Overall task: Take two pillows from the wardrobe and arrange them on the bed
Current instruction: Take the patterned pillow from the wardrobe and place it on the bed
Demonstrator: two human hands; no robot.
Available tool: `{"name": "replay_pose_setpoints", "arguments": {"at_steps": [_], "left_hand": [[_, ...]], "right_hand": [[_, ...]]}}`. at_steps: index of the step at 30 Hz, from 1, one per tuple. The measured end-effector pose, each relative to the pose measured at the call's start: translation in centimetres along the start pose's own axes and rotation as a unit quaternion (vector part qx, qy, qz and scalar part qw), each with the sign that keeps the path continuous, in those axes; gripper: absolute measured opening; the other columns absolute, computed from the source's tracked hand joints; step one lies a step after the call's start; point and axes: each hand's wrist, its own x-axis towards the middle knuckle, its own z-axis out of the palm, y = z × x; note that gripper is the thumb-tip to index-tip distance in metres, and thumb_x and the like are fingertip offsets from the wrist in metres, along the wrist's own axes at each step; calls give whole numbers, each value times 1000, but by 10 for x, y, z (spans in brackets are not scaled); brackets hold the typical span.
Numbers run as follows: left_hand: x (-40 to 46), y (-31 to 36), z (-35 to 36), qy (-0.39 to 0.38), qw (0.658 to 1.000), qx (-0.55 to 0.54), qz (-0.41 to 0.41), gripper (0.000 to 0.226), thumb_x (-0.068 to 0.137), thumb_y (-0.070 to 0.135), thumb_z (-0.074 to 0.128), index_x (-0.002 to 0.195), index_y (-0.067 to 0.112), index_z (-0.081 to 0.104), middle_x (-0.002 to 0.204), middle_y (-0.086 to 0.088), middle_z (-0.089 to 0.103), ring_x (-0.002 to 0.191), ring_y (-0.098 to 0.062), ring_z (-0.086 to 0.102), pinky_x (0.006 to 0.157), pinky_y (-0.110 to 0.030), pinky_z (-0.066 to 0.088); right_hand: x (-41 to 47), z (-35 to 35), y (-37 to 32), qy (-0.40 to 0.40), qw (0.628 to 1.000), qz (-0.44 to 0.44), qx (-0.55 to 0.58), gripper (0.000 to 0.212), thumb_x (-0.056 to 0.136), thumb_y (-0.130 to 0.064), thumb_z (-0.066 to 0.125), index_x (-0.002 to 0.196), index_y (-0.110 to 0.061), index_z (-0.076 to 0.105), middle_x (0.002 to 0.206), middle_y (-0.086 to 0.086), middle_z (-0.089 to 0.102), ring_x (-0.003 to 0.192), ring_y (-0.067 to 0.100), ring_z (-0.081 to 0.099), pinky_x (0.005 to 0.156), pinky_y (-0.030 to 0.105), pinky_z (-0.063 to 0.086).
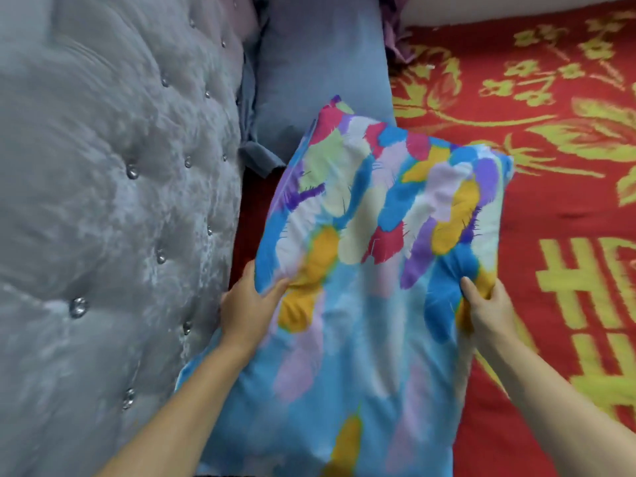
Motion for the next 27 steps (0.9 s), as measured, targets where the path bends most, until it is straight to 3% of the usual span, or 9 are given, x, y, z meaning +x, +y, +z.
{"name": "replay_pose_setpoints", "arguments": {"at_steps": [4,7,11,13,15,18,21,25,27], "left_hand": [[-26,-33,-4,118,991,6,-62,47,75,40,76,108,14,55,110,-20,69,101,-41,64,81,-46,52],[-27,-69,10,99,981,13,-165,53,77,36,76,114,3,55,117,-27,64,107,-43,61,86,-44,49],[-32,-127,20,-6,955,56,-290,59,82,39,69,128,7,51,125,-29,58,114,-43,55,94,-46,47],[-41,-144,27,-35,954,109,-279,71,82,37,69,140,7,40,133,-30,51,120,-45,49,98,-47,43],[-54,-150,32,-39,951,96,-293,82,79,36,73,143,5,32,132,-35,49,118,-48,50,95,-48,44],[-62,-146,29,-63,934,86,-340,76,79,39,72,132,-4,38,129,-37,51,117,-48,52,93,-46,45],[-62,-135,15,-79,940,141,-299,66,80,48,68,119,-1,46,123,-33,56,113,-45,56,90,-46,48],[-71,-136,0,-24,953,190,-236,66,78,49,69,119,1,47,123,-31,56,111,-44,56,86,-47,48],[-74,-137,5,-53,944,225,-235,68,82,46,66,123,-2,43,127,-32,52,118,-42,52,92,-46,45]], "right_hand": [[10,40,-38,-73,996,-42,-29,22,89,-14,63,110,-14,58,96,4,62,86,18,56,77,30,47],[22,69,-46,-146,984,-20,-102,36,88,-13,62,123,-13,54,108,5,63,96,20,59,89,38,49],[11,79,-26,-269,921,55,-277,42,90,-17,59,130,-10,48,100,12,62,70,19,58,50,26,49],[-4,70,1,-293,876,63,-379,59,89,-24,63,140,-10,36,125,19,58,100,31,61,69,34,50],[-21,51,35,-286,881,115,-358,74,87,-32,66,144,-11,25,140,14,47,121,30,50,88,38,43],[-54,30,58,-262,889,257,-274,72,84,-49,63,140,-21,27,140,3,42,120,30,48,83,47,42],[-63,24,64,-268,909,187,-258,43,85,-36,67,118,-16,48,125,11,60,104,23,60,92,46,51],[-75,22,77,-339,855,196,-341,49,85,-42,65,124,-13,55,118,9,65,103,28,64,73,37,55],[-82,22,91,-324,856,186,-357,55,86,-40,65,129,-8,49,128,12,59,113,32,59,84,42,53]]}}
